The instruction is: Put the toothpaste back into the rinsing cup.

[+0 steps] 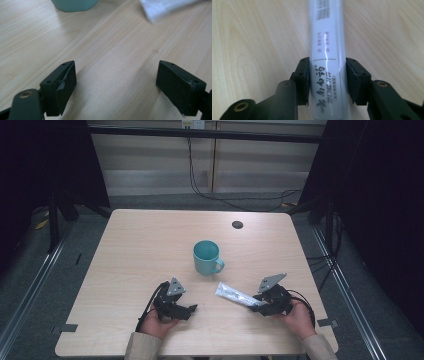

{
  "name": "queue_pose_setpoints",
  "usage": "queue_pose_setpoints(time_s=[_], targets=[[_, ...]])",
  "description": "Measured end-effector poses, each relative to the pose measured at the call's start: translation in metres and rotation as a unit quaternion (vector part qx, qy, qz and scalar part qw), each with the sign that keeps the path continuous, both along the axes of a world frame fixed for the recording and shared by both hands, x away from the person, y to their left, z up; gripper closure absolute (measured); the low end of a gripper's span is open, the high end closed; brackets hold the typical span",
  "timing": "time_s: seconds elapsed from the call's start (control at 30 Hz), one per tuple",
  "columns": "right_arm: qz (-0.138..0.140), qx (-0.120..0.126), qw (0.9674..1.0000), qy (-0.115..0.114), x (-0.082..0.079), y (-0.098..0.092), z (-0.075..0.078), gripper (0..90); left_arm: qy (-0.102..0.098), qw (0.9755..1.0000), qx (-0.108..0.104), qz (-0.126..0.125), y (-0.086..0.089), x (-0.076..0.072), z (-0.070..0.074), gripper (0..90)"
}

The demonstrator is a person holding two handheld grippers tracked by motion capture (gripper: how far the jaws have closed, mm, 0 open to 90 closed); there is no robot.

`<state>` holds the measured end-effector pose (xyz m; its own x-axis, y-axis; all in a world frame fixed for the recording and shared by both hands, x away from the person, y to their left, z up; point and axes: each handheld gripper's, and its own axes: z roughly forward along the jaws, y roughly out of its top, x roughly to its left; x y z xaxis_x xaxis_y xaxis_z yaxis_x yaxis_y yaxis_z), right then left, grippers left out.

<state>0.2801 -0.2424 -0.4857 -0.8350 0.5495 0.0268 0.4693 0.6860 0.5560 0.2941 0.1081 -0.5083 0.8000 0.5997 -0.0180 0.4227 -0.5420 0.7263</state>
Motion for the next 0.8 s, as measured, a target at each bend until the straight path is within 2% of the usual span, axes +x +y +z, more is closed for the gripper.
queue_pose_setpoints(time_s=[0.07, 0.13, 0.27, 0.43, 0.77, 0.8], targets=[[0.002, -0.005, 1.0, 0.005, 0.001, 0.001, 0.001, 62.1, 0.0, 1.0, 0.0, 0.0, 0.0, 0.0, 0.0, 16.1], [-0.011, -0.012, 0.9998, 0.013, 0.002, 0.002, 0.003, 69.1, 0.0, 1.0, 0.0, 0.0, 0.0, 0.0, 0.0, 16.2], [-0.027, 0.005, 0.9989, 0.038, 0.005, -0.001, 0.004, 72.8, 0.0, 1.0, 0.0, 0.0, 0.0, 0.0, 0.0, 16.1], [-0.029, -0.004, 0.9994, 0.019, 0.002, 0.002, 0.005, 74.7, 0.0, 1.0, 0.0, 0.0, 0.0, 0.0, 0.0, 16.1], [-0.028, 0.018, 0.9994, 0.011, 0.0, 0.003, 0.015, 75.1, 0.0, 1.0, 0.0, 0.0, 0.0, 0.0, 0.0, 16.2], [-0.023, 0.015, 0.9996, 0.0, 0.0, 0.004, 0.018, 75.1, 0.0, 1.0, 0.0, -0.001, 0.0, 0.0, 0.0, 16.2]])
